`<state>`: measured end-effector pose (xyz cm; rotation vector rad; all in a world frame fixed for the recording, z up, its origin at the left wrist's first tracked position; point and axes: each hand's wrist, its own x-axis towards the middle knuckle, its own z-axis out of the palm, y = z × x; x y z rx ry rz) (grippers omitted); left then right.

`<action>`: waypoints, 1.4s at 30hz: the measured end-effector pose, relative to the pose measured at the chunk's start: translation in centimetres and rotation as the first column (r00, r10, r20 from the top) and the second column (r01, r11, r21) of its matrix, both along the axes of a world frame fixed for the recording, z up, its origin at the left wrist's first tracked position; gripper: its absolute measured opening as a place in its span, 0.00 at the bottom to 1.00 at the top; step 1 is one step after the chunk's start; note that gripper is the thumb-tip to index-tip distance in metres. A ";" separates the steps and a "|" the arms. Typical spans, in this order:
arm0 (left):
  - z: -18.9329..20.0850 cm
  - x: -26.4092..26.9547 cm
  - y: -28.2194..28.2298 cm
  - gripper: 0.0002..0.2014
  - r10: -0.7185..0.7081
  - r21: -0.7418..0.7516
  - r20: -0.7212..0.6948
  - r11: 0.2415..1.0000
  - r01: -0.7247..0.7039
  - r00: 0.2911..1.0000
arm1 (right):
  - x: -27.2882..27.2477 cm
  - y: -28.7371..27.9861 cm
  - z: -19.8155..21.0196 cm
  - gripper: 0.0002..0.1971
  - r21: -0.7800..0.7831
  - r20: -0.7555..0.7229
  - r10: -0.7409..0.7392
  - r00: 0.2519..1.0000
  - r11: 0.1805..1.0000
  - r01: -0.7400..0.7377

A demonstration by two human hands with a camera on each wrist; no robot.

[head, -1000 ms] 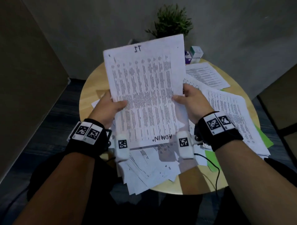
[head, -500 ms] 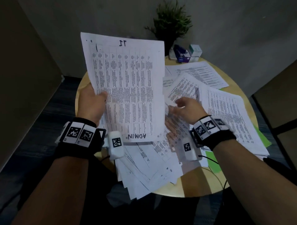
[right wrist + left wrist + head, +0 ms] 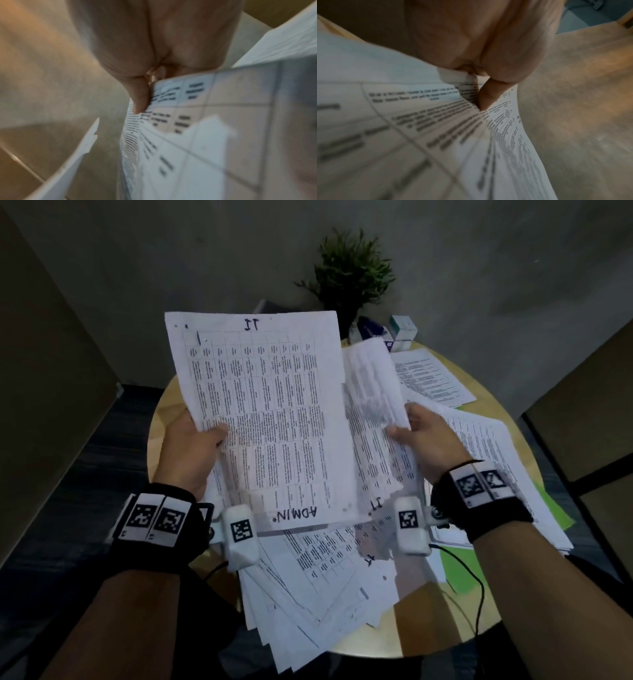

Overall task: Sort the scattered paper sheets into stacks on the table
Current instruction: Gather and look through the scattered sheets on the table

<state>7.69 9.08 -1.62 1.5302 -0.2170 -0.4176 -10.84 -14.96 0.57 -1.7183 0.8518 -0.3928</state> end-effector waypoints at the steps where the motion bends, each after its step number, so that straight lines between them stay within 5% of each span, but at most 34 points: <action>1: 0.0 -0.1 -0.1 0.22 -0.033 -0.011 -0.019 0.999 0.033 0.999 | 0.2 0.1 0.5 0.08 0.118 0.117 -0.004 0.993 0.993 -0.010; 4: -0.2 -0.2 -0.4 0.20 -0.156 -0.033 -0.089 0.988 0.154 0.984 | 1.6 1.0 1.5 0.11 0.280 0.301 0.006 0.954 0.955 -0.094; 7: -0.2 -0.3 -0.5 0.19 -0.245 -0.071 -0.152 0.969 0.236 0.958 | 3.3 2.2 1.9 0.20 0.294 0.327 0.087 0.941 0.937 -0.189; 9: -0.6 -0.1 -0.3 0.20 -0.236 -0.049 -0.125 0.972 0.231 0.964 | 4.2 2.5 1.8 0.23 0.270 0.292 0.165 0.942 0.931 -0.247; 12: -0.9 0.6 0.4 0.23 -0.088 0.082 0.029 0.993 0.086 0.996 | 5.1 1.3 2.0 0.10 0.217 0.164 0.229 0.959 0.940 -0.262; 14: -0.8 1.1 0.8 0.24 0.033 0.131 0.114 0.990 -0.048 0.993 | 5.6 -0.7 1.9 0.08 -0.023 -0.079 0.299 0.951 0.953 -0.302; 16: -0.6 1.4 1.3 0.21 0.150 0.135 0.135 0.976 -0.169 0.979 | 6.2 -2.4 1.2 0.10 -0.376 -0.474 0.307 0.825 0.777 -0.505; 17: -0.7 1.7 1.5 0.20 0.185 0.135 0.141 0.970 -0.204 0.972 | 6.7 -3.0 0.8 0.16 -0.431 -0.636 0.265 0.725 0.657 -0.618; 22: -0.7 2.2 2.4 0.16 0.216 0.196 0.178 0.948 -0.250 0.960 | 9.2 -3.6 -1.4 0.40 -0.229 -0.932 0.214 0.293 0.280 -0.932; 23: -0.6 2.2 2.4 0.15 0.211 0.206 0.185 0.947 -0.248 0.960 | 9.5 -3.5 -1.3 0.38 -0.201 -0.938 0.221 0.268 0.282 -0.938; 26: -0.3 1.9 2.5 0.15 0.192 0.211 0.214 0.948 -0.237 0.958 | 9.9 -2.4 -1.8 0.26 -0.273 -0.884 0.237 0.402 0.437 -0.857; 33: -0.3 2.1 2.2 0.20 0.190 0.168 0.147 0.962 -0.214 0.971 | 9.3 0.9 -4.9 0.31 -0.298 -0.825 0.147 0.546 0.706 -0.642; 35: -0.4 2.1 2.3 0.21 0.200 0.151 0.122 0.964 -0.218 0.972 | 9.2 1.4 -5.1 0.31 -0.316 -0.822 0.104 0.560 0.735 -0.600; 39: -0.2 2.3 2.4 0.21 0.234 0.142 0.099 0.959 -0.247 0.967 | 8.6 2.6 -6.2 0.48 -0.335 -0.876 0.007 0.482 0.709 -0.620; 42: -0.1 2.5 2.5 0.20 0.232 0.150 0.100 0.958 -0.245 0.968 | 7.8 3.3 -6.3 0.46 -0.304 -0.826 0.010 0.564 0.834 -0.460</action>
